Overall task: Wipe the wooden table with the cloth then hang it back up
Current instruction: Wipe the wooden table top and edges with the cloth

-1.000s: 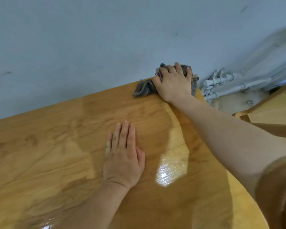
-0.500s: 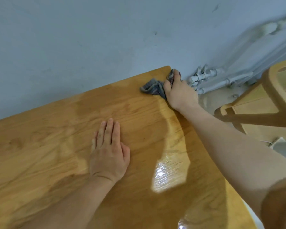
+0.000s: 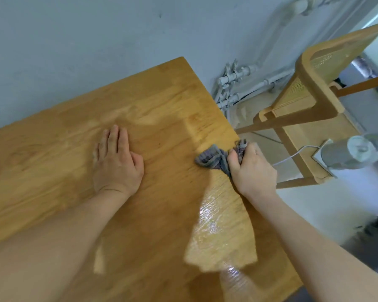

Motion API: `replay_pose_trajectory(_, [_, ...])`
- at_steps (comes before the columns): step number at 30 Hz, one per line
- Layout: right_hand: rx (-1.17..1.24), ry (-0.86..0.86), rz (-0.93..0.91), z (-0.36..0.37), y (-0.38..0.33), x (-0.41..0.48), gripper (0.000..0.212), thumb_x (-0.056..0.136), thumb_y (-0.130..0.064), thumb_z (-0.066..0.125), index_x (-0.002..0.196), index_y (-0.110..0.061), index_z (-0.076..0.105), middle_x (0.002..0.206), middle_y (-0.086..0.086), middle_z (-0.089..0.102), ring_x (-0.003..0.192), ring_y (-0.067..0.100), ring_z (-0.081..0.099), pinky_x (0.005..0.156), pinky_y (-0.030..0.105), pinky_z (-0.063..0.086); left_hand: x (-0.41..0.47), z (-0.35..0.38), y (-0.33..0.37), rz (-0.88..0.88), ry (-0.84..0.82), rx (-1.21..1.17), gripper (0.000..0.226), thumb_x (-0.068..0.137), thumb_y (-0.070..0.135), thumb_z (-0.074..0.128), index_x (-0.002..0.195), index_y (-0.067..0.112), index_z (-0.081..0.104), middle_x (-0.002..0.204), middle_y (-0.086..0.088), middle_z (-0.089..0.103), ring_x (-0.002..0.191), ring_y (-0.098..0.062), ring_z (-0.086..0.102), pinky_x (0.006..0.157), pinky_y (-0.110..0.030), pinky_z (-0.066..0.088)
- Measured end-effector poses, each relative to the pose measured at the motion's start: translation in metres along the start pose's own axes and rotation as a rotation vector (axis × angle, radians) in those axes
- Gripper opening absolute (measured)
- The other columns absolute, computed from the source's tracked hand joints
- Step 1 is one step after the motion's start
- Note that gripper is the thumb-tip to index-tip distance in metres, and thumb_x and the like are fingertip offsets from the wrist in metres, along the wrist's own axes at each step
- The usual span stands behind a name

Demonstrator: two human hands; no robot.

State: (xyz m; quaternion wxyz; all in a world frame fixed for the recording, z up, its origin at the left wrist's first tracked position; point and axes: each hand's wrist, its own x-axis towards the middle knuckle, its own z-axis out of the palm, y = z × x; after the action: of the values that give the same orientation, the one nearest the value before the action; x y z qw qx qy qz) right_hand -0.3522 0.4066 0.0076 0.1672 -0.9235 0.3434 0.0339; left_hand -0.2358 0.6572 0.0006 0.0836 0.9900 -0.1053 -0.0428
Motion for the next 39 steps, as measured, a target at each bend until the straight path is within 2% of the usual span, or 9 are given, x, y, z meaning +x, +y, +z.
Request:
replay_pose_trajectory(7, [-0.059, 0.043, 0.020, -0.001, 0.060, -0.076, 0.048, 0.093, -0.049, 0.029, 0.112, -0.009, 0.049, 0.103, 0.009, 0.060, 0.090, 0.032, 0.061, 0.066, 0.038, 0.048, -0.008, -0.009, 0.013, -0.051, -0.133, 0.041, 0.062, 0.094, 0.028, 0.026, 0.151, 0.008, 0.011, 0.160, -0.010, 0.004, 0.146, -0.027, 0.001, 0.118, -0.044, 0.005])
replay_pose_trajectory(10, [-0.029, 0.046, 0.082, -0.003, 0.053, -0.067, 0.037, 0.094, -0.046, 0.030, 0.096, -0.013, 0.047, 0.094, 0.005, 0.058, 0.082, 0.028, 0.058, 0.062, 0.035, 0.043, -0.029, -0.005, 0.049, 0.083, -0.170, 0.015, 0.064, 0.095, 0.035, 0.021, 0.151, 0.010, 0.005, 0.160, -0.009, 0.000, 0.146, -0.026, -0.003, 0.118, -0.045, 0.001])
replay_pose_trajectory(14, [0.056, 0.012, 0.063, 0.000, 0.011, -0.009, 0.035, 0.096, -0.047, 0.032, 0.092, -0.015, 0.044, 0.089, 0.008, 0.059, 0.082, 0.033, 0.059, 0.064, 0.037, 0.040, -0.068, 0.013, 0.100, 0.311, -0.156, -0.011, 0.067, 0.090, 0.036, 0.018, 0.150, 0.008, 0.014, 0.159, -0.009, 0.008, 0.147, -0.024, 0.001, 0.118, -0.044, 0.003])
replay_pose_trajectory(19, [0.124, -0.017, -0.058, 0.008, -0.073, 0.090, 0.044, 0.095, -0.050, 0.032, 0.102, -0.011, 0.051, 0.101, 0.012, 0.064, 0.091, 0.034, 0.061, 0.068, 0.036, 0.035, -0.064, 0.018, 0.101, 0.297, -0.119, -0.013, 0.066, 0.088, 0.035, 0.030, 0.147, 0.006, 0.028, 0.155, -0.012, 0.024, 0.145, -0.026, 0.016, 0.114, -0.046, 0.010])
replay_pose_trajectory(25, [0.299, -0.104, -0.143, 0.020, -0.139, 0.183, 0.036, 0.093, -0.047, 0.037, 0.093, -0.014, 0.051, 0.082, 0.000, 0.056, 0.079, 0.027, 0.054, 0.064, 0.035, 0.034, -0.063, 0.023, 0.102, 0.326, -0.151, -0.036, 0.067, 0.087, 0.035, 0.034, 0.146, 0.005, 0.030, 0.156, -0.013, 0.023, 0.145, -0.028, 0.016, 0.112, -0.048, 0.016])
replay_pose_trajectory(29, [0.263, -0.114, -0.178, 0.019, -0.178, 0.221, 0.050, 0.093, -0.052, 0.036, 0.115, -0.010, 0.052, 0.101, 0.007, 0.057, 0.092, 0.028, 0.052, 0.076, 0.036, 0.036, -0.054, 0.023, 0.103, 0.308, -0.143, -0.028, 0.068, 0.088, 0.037, 0.033, 0.148, 0.007, 0.023, 0.158, -0.010, 0.016, 0.146, -0.026, 0.010, 0.115, -0.049, 0.016])
replay_pose_trajectory(33, [0.282, -0.156, -0.184, 0.029, -0.188, 0.242, 0.058, 0.090, -0.056, 0.037, 0.122, -0.010, 0.053, 0.122, 0.011, 0.060, 0.110, 0.030, 0.055, 0.083, 0.036, 0.037, -0.058, 0.024, 0.099, 0.289, -0.171, -0.023, 0.068, 0.089, 0.037, 0.031, 0.149, 0.008, 0.020, 0.159, -0.009, 0.013, 0.147, -0.024, 0.006, 0.116, -0.049, 0.016])
replay_pose_trajectory(36, [0.309, -0.195, -0.188, 0.031, -0.175, 0.237, 0.060, 0.087, -0.059, 0.040, 0.118, -0.009, 0.055, 0.117, 0.009, 0.061, 0.106, 0.028, 0.055, 0.080, 0.032, 0.036, -0.063, 0.026, 0.099, 0.298, -0.141, -0.020, 0.067, 0.089, 0.037, 0.031, 0.149, 0.008, 0.021, 0.159, -0.008, 0.013, 0.147, -0.024, 0.006, 0.116, -0.049, 0.015])
replay_pose_trajectory(39, [0.329, -0.234, -0.172, 0.026, -0.153, 0.214, 0.049, 0.081, -0.062, 0.043, 0.092, -0.017, 0.056, 0.097, 0.005, 0.059, 0.089, 0.024, 0.053, 0.073, 0.030, 0.034, -0.060, 0.026, 0.099, 0.290, -0.122, -0.009, 0.066, 0.089, 0.037, 0.030, 0.148, 0.009, 0.022, 0.158, -0.008, 0.017, 0.146, -0.023, 0.010, 0.115, -0.048, 0.014])
